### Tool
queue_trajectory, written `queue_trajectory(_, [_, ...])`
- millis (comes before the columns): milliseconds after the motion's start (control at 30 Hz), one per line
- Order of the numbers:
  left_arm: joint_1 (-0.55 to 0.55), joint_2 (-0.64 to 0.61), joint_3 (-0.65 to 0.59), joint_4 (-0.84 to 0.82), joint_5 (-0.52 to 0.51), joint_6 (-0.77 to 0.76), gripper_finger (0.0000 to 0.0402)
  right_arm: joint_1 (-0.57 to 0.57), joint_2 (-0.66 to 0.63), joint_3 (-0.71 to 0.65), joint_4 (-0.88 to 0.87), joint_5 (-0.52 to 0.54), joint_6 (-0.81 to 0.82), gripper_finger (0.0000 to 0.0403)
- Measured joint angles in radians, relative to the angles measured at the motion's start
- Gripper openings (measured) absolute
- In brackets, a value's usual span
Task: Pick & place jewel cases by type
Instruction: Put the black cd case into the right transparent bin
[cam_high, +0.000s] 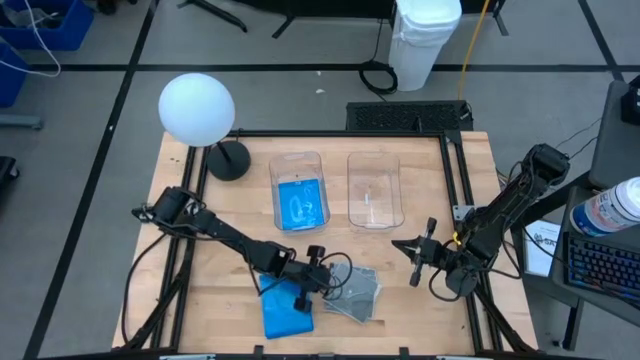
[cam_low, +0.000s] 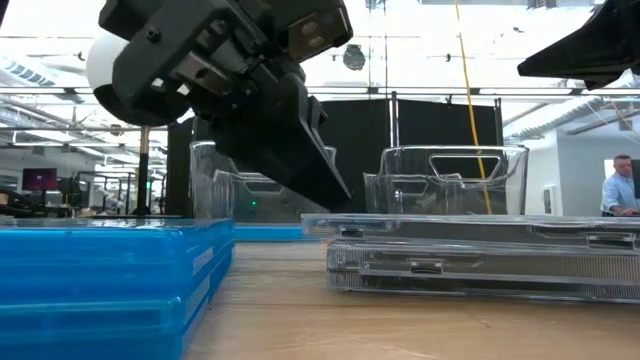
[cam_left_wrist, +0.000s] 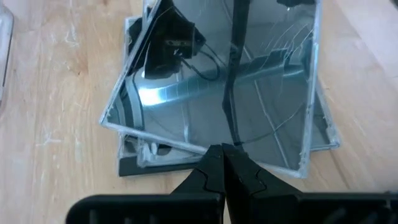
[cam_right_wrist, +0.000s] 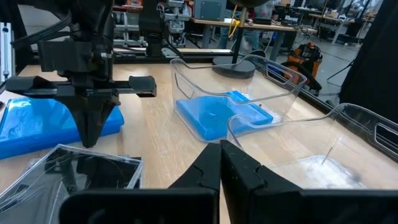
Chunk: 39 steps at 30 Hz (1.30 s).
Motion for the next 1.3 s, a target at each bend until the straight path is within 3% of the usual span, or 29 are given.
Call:
queue_trajectory(100, [0.000,0.006,0.000,0.013,0.005,0.003,0.0001,0.000,0.000,0.000,0.000,0.001,-0.001,0.0000])
queue_trajectory(267, [0.005,-0.002,-0.002,-0.118,-0.138,-0.028,0.0001,0.000,0.000,0.000,0.000,0.001,-0.008,0.0000])
queue_trajectory(433, [0.004,-0.009,-0.002,-0.200,-0.109,-0.072,0.0001,0.000,0.000,0.000,0.000,0.001,-0.013,0.0000])
queue_trajectory(800, [0.004,0.026,0.000,-0.087,-0.019,-0.056,0.0001,-0.001,0.000,0.000,0.003,0.001,-0.019,0.0000])
queue_trajectory(1067, [0.007,0.063,0.004,-0.050,-0.026,-0.055,0.0001,0.000,0.000,0.000,0.004,0.001,-0.023,0.0000])
queue_trajectory(1300, [0.008,0.054,0.077,-0.226,-0.101,-0.054,0.0001,0.000,0.000,0.000,0.003,0.001,-0.023,0.0000])
